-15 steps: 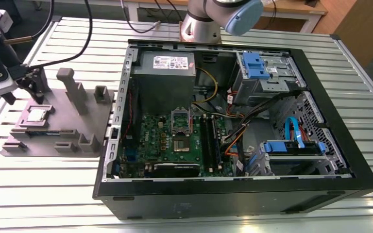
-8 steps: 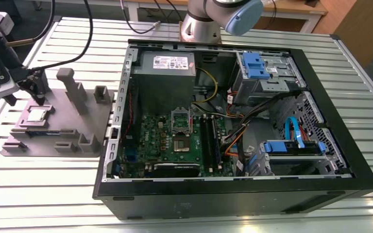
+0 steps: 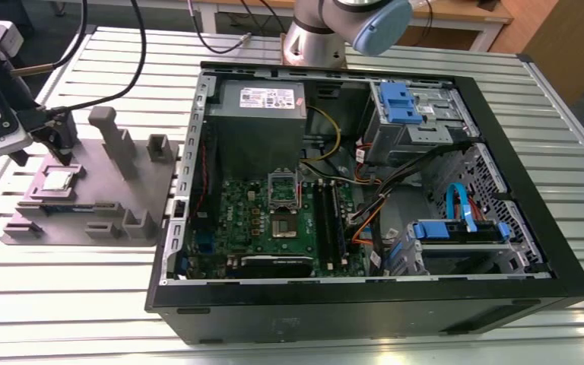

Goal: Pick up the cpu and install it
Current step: 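Pick up the cpu and move it towards the insertion slot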

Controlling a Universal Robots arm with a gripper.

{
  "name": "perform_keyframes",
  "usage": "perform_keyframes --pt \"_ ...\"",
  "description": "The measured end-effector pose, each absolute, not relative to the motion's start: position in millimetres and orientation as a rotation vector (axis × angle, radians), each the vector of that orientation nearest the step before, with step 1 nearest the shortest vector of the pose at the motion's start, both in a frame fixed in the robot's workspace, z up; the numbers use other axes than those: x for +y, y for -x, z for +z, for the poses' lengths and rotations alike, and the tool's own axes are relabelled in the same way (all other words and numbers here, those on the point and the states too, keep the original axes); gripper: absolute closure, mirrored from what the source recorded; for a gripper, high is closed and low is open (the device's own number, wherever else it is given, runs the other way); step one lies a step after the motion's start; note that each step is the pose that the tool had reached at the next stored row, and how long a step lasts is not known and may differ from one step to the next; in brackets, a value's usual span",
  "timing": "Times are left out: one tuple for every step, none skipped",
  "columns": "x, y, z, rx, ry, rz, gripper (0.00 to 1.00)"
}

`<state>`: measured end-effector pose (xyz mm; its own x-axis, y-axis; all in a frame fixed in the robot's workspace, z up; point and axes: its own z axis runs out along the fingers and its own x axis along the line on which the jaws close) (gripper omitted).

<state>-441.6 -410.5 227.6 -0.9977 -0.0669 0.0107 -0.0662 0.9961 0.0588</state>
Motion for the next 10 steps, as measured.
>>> perform_keyframes --pt "-410.5 441.6 227.6 -3.126 -0.104 -0.091 0.35" --pt "-410.5 441.6 227.5 -3.126 -0.104 -0.092 0.35" --pt "-410.5 441.6 227.4 -3.126 -0.104 -0.092 0.35" --pt "-410.5 441.6 227.4 -3.126 -0.104 -0.092 0.35" --pt "-410.5 441.6 227.1 -3.126 -0.104 -0.093 0.35" --pt "-410.5 441.6 226.5 -3.126 -0.104 -0.095 0.35" --pt "-410.5 441.5 225.7 -3.126 -0.104 -0.098 0.35" --pt "-410.5 441.5 224.5 -3.126 -0.104 -0.099 0.35" --pt "-410.5 441.6 222.8 -3.126 -0.104 -0.099 0.35" --pt "-410.5 441.6 221.1 -3.126 -0.104 -0.099 0.35"
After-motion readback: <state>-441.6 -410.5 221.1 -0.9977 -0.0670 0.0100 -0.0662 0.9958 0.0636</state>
